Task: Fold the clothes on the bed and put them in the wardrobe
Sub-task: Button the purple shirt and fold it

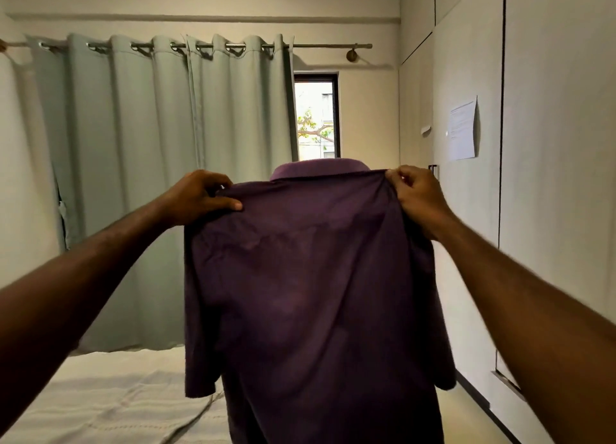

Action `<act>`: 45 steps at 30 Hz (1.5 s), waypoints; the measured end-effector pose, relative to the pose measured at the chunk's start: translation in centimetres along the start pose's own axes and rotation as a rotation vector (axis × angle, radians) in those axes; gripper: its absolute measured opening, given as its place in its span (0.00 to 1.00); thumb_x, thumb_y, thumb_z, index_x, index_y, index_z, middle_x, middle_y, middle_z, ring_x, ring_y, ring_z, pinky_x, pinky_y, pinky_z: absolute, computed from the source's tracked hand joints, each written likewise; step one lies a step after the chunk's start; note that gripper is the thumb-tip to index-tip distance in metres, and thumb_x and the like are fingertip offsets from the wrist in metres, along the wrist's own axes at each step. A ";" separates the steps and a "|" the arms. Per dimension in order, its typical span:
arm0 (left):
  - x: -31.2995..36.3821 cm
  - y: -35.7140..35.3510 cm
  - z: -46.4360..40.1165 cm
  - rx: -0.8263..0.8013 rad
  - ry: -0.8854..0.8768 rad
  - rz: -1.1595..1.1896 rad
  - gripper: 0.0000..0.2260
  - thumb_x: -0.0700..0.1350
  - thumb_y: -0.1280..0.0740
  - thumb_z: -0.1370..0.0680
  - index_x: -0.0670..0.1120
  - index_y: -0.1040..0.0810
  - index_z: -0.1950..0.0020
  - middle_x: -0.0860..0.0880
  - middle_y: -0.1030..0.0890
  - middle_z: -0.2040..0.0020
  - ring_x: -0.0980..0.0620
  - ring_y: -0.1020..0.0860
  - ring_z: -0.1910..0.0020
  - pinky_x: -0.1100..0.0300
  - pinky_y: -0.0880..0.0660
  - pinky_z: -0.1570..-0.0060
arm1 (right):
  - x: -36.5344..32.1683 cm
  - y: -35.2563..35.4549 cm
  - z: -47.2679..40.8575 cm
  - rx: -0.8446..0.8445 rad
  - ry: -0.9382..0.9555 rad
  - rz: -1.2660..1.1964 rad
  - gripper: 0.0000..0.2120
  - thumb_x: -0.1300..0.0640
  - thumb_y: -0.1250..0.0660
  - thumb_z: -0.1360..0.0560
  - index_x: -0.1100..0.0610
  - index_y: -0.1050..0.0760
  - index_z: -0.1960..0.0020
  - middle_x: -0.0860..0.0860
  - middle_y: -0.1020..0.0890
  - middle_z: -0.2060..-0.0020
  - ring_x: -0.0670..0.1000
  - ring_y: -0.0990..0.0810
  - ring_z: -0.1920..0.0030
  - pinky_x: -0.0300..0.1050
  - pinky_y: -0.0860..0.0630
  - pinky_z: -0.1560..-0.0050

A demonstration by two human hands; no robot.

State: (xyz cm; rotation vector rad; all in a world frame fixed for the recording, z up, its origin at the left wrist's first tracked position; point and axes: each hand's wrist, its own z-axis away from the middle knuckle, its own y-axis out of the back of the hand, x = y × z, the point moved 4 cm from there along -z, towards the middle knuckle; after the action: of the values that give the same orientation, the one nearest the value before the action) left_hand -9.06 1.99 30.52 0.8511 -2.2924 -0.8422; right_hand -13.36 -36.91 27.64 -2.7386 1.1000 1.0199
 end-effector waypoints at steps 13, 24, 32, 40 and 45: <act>0.0 -3.0 1.3 0.459 0.570 0.550 0.06 0.38 0.36 0.17 0.40 0.20 0.47 0.41 0.20 0.59 0.47 0.22 0.68 0.61 0.21 0.73 | 1.6 0.0 1.2 0.182 -0.243 0.128 0.10 0.59 0.36 0.19 0.54 0.17 0.43 0.55 0.15 0.51 0.57 0.15 0.53 0.53 0.18 0.45; 2.8 -4.1 6.4 0.606 0.020 -0.021 0.42 0.49 0.35 0.18 0.54 0.64 0.18 0.43 0.17 0.45 0.46 0.19 0.56 0.47 0.21 0.46 | -1.8 -3.1 7.4 0.116 0.320 0.196 0.38 0.56 0.41 0.17 0.45 0.62 0.18 0.55 0.28 0.28 0.57 0.28 0.30 0.61 0.36 0.25; 4.7 1.2 9.4 0.692 0.062 -0.204 0.41 0.62 0.41 0.22 0.59 0.67 0.20 0.41 0.17 0.47 0.36 0.19 0.50 0.33 0.32 0.34 | -5.5 -1.1 8.3 0.170 0.327 0.250 0.37 0.54 0.41 0.17 0.46 0.64 0.20 0.56 0.30 0.25 0.60 0.33 0.25 0.61 0.50 0.22; 9.8 7.5 13.3 0.768 -0.020 -0.328 0.38 0.60 0.41 0.21 0.53 0.55 0.17 0.41 0.23 0.31 0.35 0.26 0.33 0.36 0.45 0.26 | -10.9 1.9 9.7 0.281 0.426 0.158 0.34 0.53 0.43 0.21 0.52 0.51 0.18 0.56 0.24 0.32 0.58 0.28 0.30 0.61 0.47 0.22; 12.2 11.1 13.7 0.859 -0.050 -0.324 0.30 0.58 0.38 0.19 0.51 0.39 0.19 0.39 0.19 0.38 0.36 0.23 0.37 0.37 0.34 0.30 | -14.2 4.4 8.3 0.394 0.483 0.143 0.33 0.59 0.39 0.22 0.55 0.44 0.19 0.55 0.22 0.35 0.52 0.31 0.33 0.59 0.46 0.21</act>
State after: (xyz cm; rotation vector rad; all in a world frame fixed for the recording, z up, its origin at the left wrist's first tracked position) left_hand -30.14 4.98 32.75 1.5976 -2.5990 0.0677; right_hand -28.49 -29.51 30.27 -2.6544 1.3862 0.1035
